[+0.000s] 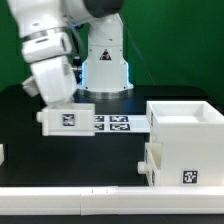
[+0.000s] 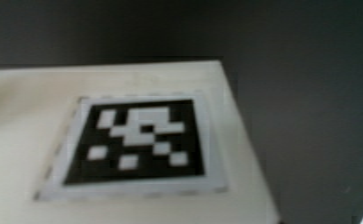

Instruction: Assemble drawer

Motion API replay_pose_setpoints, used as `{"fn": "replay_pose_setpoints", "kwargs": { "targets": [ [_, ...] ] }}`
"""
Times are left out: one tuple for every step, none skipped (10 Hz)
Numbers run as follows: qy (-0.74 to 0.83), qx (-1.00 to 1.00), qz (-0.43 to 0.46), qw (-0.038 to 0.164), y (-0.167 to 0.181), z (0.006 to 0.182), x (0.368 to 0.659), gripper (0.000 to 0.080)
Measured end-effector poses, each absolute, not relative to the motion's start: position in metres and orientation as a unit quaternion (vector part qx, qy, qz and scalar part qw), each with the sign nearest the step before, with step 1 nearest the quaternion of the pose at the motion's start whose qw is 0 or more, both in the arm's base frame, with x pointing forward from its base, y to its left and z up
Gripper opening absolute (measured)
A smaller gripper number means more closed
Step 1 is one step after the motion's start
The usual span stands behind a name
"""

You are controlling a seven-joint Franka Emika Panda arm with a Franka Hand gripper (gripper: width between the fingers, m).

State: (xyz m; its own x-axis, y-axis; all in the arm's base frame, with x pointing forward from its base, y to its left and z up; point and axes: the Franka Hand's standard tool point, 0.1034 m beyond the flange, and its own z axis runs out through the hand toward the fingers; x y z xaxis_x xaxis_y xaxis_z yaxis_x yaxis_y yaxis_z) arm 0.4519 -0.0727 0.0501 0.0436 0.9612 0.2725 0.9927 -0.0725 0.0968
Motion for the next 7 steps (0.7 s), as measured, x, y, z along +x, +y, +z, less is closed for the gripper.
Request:
{"fn": "replay_pose_setpoints", "kwargs": {
  "targets": [
    [-0.682,-0.718,-0.130,0.059,-0.076,0.050,0.451,0.0037],
    [-0.682,-0.718,-0.127,0.060,-0.076,0.049,0.450,0.0037],
    [-0.682,-0.718,-0.125,0.060,-0.076,0.048,0.449,0.0037],
    [-0.675,-0.726,-0.121,0.053,-0.074,0.051,0.454,0.0037],
    [-0.673,-0.730,-0.117,0.033,-0.065,0.059,0.467,0.0037],
    [-0.665,-0.738,-0.113,0.028,-0.055,0.062,0.478,0.0037],
    [-0.649,-0.753,-0.105,0.026,-0.047,0.066,0.490,0.0037]
  ]
}}
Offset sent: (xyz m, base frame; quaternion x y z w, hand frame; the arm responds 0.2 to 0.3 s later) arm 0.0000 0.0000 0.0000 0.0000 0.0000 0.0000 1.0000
